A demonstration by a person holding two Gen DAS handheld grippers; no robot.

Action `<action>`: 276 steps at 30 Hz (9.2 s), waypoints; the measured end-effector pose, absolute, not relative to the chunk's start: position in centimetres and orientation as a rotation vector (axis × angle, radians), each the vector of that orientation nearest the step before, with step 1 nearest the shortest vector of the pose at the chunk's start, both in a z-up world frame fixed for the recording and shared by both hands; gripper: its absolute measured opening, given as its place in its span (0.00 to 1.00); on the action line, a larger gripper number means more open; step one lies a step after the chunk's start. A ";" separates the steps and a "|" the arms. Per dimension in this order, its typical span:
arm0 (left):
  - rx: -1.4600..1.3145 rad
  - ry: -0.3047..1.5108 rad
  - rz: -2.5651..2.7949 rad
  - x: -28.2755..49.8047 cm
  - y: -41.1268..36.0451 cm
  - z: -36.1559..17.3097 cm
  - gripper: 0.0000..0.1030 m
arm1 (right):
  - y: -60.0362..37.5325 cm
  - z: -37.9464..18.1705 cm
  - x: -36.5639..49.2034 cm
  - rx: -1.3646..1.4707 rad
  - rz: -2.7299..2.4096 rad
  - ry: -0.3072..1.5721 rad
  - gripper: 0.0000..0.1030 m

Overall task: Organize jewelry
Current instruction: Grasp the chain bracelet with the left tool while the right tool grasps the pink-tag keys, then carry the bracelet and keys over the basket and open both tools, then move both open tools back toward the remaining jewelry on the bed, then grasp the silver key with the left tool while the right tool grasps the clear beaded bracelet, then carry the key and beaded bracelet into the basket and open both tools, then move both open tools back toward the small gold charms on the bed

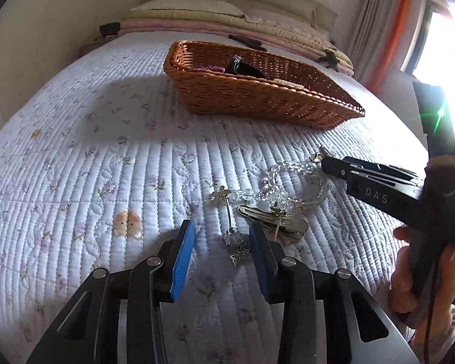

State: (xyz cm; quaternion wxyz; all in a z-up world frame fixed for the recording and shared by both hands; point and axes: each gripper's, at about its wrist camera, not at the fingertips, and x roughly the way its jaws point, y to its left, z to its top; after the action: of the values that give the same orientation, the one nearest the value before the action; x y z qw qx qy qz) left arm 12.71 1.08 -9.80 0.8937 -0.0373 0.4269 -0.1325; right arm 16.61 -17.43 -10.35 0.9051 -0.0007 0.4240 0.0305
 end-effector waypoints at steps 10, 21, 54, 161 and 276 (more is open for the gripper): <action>-0.060 0.846 -0.198 12.0 0.8 -9.3 0.09 | -17.6 -10.4 16.4 0.005 0.050 0.849 0.25; -0.255 0.795 -0.375 11.1 4.9 -7.0 0.09 | -19.3 -8.7 13.4 0.088 0.123 0.781 0.25; -0.215 0.585 -0.592 16.2 0.3 4.5 0.09 | -22.2 0.7 11.9 0.081 0.128 0.567 0.25; 0.055 0.876 -0.414 9.8 -2.3 -9.9 0.25 | -13.6 -11.1 16.9 -0.038 0.218 0.898 0.40; -0.167 0.526 -0.320 8.2 4.8 3.0 0.75 | -20.4 1.2 10.1 0.125 0.204 0.569 0.48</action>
State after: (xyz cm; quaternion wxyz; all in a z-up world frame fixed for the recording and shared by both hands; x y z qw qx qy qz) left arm 8.21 4.76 2.99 0.9496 -0.0820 0.2585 -0.1575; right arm 10.11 -20.41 1.24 0.9527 0.0617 0.2801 0.1006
